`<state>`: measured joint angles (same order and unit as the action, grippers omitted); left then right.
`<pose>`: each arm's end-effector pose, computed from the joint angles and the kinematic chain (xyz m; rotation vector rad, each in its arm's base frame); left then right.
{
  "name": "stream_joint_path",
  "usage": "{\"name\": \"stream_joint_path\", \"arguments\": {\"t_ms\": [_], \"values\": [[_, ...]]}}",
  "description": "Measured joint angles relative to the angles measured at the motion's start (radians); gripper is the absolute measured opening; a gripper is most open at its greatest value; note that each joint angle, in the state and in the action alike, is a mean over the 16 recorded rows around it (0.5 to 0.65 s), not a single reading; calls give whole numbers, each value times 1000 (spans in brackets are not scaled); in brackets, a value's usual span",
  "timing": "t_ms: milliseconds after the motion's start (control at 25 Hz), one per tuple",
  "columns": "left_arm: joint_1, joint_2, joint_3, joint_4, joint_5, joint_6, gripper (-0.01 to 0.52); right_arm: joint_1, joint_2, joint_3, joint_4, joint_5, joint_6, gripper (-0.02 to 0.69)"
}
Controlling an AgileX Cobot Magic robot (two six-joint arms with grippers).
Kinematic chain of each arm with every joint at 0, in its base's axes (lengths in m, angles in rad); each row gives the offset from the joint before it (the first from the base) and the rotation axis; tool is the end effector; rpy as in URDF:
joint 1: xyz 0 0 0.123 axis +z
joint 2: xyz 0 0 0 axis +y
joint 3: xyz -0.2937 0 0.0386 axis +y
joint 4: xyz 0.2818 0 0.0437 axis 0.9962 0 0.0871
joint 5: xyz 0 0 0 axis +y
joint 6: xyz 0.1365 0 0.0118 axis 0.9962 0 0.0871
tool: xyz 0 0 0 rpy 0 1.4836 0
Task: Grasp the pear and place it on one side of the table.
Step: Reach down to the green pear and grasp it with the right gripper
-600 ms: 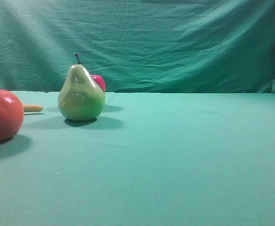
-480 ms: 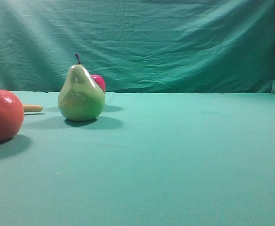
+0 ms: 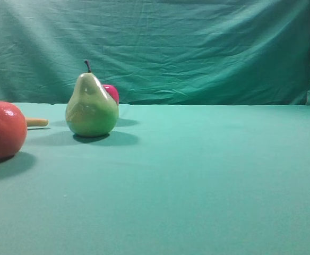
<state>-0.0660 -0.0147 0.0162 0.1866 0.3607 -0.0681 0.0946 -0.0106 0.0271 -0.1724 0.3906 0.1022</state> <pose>0.1197 0.0011 0.1641 0.1130 1.8369 0.0888 0.1187 0.0022 0.1551 -0.0985 1.8824 -0.0362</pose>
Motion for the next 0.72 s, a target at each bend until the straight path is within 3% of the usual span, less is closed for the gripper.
{"name": "stream_joint_path", "arguments": {"t_ms": [280,720], "values": [[0,0,0,0,0,0,0,0,0,0,-41,-33,8,0],[0,0,0,0,0,0,0,0,39,-30,-85,-303,161,0]]}}
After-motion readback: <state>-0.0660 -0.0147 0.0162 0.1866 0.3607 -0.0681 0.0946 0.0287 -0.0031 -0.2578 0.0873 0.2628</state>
